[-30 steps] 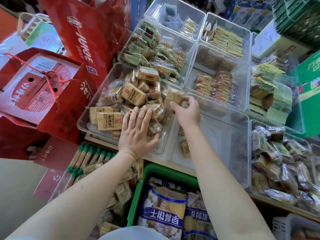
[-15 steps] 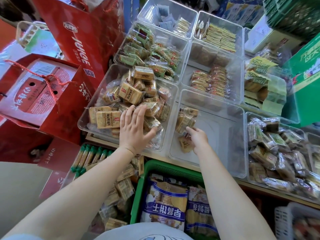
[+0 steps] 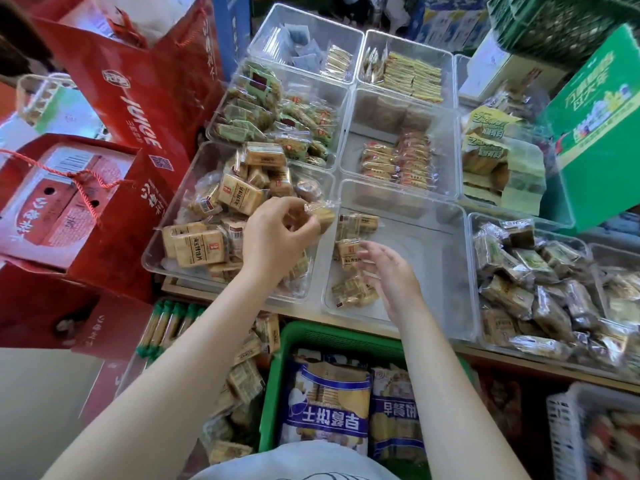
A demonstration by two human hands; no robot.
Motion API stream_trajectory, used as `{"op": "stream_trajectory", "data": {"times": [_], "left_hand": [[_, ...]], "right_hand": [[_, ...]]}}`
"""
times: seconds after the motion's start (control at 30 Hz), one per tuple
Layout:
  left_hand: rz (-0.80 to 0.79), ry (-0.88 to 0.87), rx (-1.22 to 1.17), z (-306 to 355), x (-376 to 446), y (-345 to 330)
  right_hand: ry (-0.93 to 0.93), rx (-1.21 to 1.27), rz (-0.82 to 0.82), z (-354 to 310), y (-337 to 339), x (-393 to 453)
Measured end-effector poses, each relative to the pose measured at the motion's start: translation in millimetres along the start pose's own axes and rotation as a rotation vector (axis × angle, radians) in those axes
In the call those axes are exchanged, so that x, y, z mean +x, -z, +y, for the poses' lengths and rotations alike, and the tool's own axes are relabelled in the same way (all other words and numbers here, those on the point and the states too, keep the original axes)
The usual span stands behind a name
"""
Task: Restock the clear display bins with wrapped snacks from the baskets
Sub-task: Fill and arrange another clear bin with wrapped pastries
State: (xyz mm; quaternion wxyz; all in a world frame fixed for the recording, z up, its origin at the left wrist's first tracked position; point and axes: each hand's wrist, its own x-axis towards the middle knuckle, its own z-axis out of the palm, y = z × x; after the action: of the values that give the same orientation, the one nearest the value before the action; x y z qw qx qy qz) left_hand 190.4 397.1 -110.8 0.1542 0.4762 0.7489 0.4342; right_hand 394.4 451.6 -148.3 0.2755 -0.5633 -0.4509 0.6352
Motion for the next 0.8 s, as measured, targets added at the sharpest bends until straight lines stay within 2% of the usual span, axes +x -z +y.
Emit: {"op": "stream_trajectory", "data": {"times": [0.1, 0.17, 0.23, 0.37, 0.47, 0.53, 0.67, 0.73, 0.8], "left_hand": [[-0.287, 0.269, -0.331, 21.6, -11.0, -3.5], [-0.400, 0.307, -0.350, 18.1, -19.1, -12.3], [-0.391, 0.240, -0.163, 2.6, -27.2, -18.9], [-0.207, -0.043, 0.411, -40.5, -36.2, -24.9], [-0.339, -0.039, 0.606, -56.2, -39.2, -24.9], [-0.371, -0.019, 0.646, -60.7, -40.1, -26.6], [-0.303, 0.038, 0.557, -62.2, -36.2, -28.3], [-0.248, 0.063, 0.441, -62.5, -33.4, -26.1], [-0.233, 0.068, 0.306, -58.6, -31.6, -20.8]], "right_hand": [[0.045, 0.137, -0.313, -3.7, -7.9, -11.9], [0.019, 0.114, -0.357, -4.1, -10.0, -16.7], [-0.029, 0.030, -0.248, -0.8, -10.2, -15.9], [-0.144, -0.108, 0.142, 25.9, 6.4, 10.1], [-0.171, -0.334, 0.272, 36.6, 17.4, 26.0], [-0.181, -0.457, 0.303, 36.5, 20.2, 30.2], [-0.174, -0.698, 0.366, 28.8, 21.5, 26.2], [-0.051, -0.724, 0.368, 22.8, 18.7, 20.1], [0.106, -0.677, 0.278, 13.9, 11.1, 9.8]]}}
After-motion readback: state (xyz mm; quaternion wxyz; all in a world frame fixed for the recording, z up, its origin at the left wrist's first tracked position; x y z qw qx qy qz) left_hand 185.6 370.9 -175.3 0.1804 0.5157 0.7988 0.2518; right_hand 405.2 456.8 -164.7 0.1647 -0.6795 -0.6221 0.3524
